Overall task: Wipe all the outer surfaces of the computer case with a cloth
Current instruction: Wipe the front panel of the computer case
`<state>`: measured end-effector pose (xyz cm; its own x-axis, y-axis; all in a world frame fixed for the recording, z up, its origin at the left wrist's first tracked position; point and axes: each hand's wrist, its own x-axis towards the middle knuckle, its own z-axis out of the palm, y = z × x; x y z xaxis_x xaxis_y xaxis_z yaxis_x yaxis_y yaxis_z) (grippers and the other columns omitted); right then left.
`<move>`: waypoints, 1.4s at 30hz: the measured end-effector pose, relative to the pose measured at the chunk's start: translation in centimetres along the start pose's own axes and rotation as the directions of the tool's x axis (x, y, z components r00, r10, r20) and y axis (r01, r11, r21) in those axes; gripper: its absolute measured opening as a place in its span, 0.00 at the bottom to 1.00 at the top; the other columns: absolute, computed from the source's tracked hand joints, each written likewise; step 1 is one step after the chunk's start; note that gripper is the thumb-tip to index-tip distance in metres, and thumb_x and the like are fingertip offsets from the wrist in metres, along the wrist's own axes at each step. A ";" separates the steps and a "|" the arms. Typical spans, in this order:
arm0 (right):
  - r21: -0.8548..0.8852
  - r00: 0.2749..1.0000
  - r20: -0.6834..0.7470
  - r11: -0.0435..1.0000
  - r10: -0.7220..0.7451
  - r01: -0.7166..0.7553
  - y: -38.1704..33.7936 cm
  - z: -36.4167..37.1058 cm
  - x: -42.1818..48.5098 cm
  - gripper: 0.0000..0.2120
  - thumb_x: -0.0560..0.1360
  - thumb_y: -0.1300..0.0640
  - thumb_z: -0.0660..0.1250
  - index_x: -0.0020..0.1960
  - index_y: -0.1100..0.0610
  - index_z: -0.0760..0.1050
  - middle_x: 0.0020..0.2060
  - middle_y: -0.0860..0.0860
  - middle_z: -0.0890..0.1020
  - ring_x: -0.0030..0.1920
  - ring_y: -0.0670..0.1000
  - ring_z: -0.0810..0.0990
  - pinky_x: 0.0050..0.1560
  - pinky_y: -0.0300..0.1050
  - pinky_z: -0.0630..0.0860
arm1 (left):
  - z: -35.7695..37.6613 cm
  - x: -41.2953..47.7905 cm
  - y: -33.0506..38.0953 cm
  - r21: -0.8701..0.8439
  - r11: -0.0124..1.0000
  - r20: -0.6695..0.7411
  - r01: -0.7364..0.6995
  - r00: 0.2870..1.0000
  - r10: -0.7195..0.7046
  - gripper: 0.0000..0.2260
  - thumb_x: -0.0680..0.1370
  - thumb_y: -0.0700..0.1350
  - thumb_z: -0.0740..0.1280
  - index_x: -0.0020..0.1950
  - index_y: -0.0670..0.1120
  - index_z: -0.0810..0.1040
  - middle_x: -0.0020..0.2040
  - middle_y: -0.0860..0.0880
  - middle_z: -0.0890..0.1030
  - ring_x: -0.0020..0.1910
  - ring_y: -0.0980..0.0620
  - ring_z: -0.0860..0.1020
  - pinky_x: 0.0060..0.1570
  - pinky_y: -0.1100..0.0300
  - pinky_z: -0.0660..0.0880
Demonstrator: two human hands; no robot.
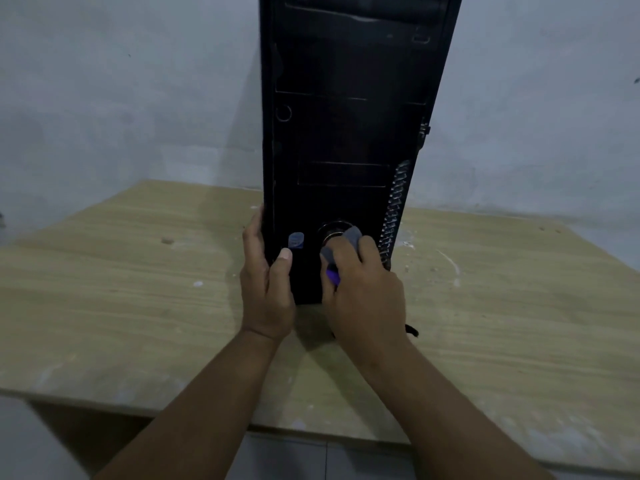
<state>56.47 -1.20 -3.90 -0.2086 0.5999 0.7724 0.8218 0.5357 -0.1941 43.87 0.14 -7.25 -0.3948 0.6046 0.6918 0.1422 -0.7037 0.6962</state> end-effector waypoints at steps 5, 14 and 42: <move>-0.104 0.993 0.083 0.991 -0.078 0.086 1.6 -1.9 0.5 0.14 0.69 0.56 0.76 0.53 0.56 0.79 0.44 0.56 0.77 0.24 0.54 0.73 0.21 0.41 0.67 | 0.0 -0.1 0.1 -0.019 1.000 0.020 0.011 1.000 -0.010 0.29 0.78 0.47 0.57 0.79 0.40 0.58 0.74 0.44 0.71 0.73 0.46 0.70 0.71 0.39 0.67; 0.047 0.999 0.032 0.998 0.043 -0.045 1.8 -0.2 -2.0 0.17 0.69 0.60 0.76 0.55 0.54 0.76 0.46 0.54 0.77 0.28 0.53 0.73 0.25 0.40 0.63 | 0.2 0.0 0.1 -0.020 1.000 0.018 0.004 1.000 -0.004 0.29 0.78 0.46 0.57 0.78 0.39 0.59 0.73 0.45 0.71 0.73 0.48 0.70 0.72 0.46 0.68; -0.298 0.959 0.280 0.944 -0.053 0.140 0.7 -2.8 -0.1 0.17 0.73 0.57 0.72 0.61 0.54 0.77 0.45 0.56 0.77 0.24 0.54 0.72 0.25 0.40 0.62 | 0.2 -0.1 0.0 -0.026 1.000 0.022 0.008 1.000 -0.007 0.30 0.78 0.47 0.57 0.78 0.38 0.59 0.74 0.42 0.71 0.73 0.46 0.70 0.71 0.40 0.67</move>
<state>58.56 -2.54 -2.39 -0.3921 0.7128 0.5815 0.9050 0.4122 0.1051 44.09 0.12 -7.28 -0.3758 0.6177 0.6908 0.1153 -0.7085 0.6962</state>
